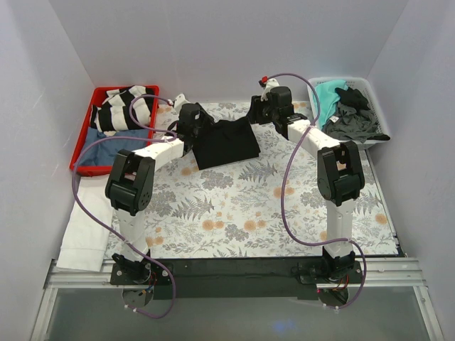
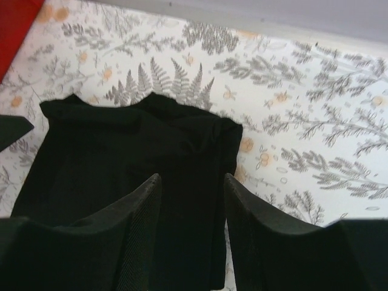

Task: Fold and stack the t-shirts
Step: Fold the long partially folded tshirt into a neat square, then smooth out wrinkles on the folded tshirt

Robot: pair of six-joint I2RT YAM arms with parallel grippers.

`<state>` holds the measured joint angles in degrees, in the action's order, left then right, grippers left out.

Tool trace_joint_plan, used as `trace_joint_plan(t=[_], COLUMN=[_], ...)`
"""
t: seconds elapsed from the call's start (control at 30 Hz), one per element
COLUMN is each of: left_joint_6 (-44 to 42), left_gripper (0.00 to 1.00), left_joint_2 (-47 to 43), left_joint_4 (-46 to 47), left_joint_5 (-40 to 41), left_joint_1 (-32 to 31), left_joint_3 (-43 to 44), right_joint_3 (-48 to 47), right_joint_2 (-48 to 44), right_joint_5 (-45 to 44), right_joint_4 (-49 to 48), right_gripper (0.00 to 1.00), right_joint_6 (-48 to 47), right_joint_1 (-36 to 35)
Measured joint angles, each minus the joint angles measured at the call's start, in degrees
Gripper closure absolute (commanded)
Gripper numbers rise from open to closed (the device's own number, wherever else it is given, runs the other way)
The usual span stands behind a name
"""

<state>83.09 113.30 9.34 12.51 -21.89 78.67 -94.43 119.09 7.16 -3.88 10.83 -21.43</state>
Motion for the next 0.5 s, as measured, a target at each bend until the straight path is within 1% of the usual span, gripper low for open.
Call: trace_joint_plan(t=[0.13, 0.23, 0.37, 0.5], left_joint_6=[1.9, 3.9, 6.6, 8.7], left_gripper=[0.6, 0.62, 0.64, 0.65], left_joint_2=[1.2, 1.8, 2.4, 4.1], left_joint_4=[1.4, 2.2, 1.6, -2.3], left_joint_5=[-5.0, -7.1, -8.8, -8.5], left_joint_1=[0.4, 0.6, 0.7, 0.8], left_joint_3=[-0.4, -2.3, -6.0, -7.4], right_joint_3=[1.7, 1.8, 1.8, 3.5], right_joint_2=[0.8, 2.3, 5.6, 7.5], right_joint_5=[2.0, 4.2, 6.9, 8.1], right_joint_4=[0.8, 0.7, 0.5, 0.6], right_gripper=[0.5, 0.52, 0.55, 0.57], right_joint_6=[1.0, 1.4, 2.2, 3.3], right_joint_1=[0.0, -0.1, -0.5, -0.7])
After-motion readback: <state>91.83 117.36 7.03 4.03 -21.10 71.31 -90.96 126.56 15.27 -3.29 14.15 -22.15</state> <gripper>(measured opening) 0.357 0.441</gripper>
